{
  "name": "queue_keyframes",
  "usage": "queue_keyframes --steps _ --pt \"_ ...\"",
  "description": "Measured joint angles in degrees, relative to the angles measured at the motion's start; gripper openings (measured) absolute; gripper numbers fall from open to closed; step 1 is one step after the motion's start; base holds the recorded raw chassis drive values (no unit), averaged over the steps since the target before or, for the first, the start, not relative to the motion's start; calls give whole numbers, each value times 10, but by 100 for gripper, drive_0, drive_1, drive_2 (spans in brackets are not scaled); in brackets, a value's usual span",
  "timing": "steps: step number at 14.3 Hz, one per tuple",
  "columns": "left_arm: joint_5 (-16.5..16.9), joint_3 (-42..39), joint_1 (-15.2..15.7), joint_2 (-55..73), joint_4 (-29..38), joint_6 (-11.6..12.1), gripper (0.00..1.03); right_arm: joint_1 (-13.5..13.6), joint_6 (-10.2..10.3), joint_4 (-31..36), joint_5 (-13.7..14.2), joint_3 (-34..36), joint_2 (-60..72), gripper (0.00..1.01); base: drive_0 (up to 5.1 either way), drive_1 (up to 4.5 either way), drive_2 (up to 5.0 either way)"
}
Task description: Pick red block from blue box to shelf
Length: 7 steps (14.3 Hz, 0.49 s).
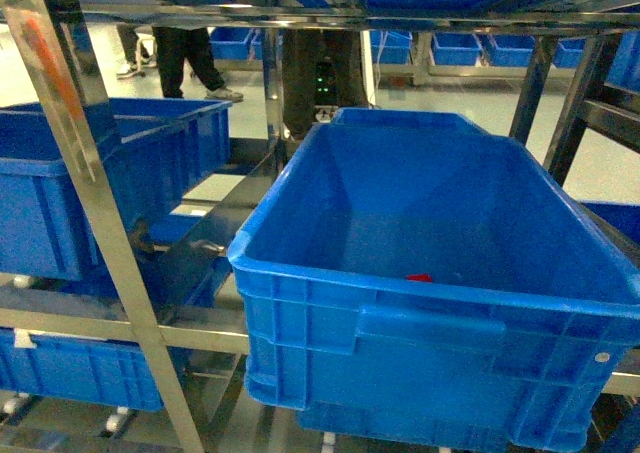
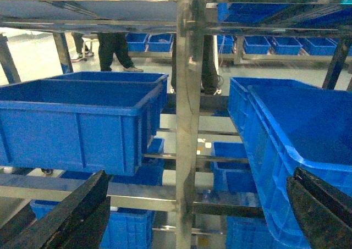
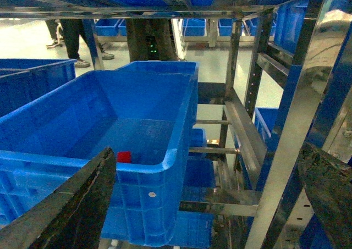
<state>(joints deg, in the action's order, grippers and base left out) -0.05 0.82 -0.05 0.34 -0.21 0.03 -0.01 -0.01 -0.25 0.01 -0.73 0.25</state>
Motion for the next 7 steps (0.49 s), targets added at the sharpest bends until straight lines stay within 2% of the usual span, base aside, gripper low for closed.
queue_keyframes --steps 7 --pt "0 0 0 0 0 0 98 0 0 0 0 0 0 98 0 0 0"
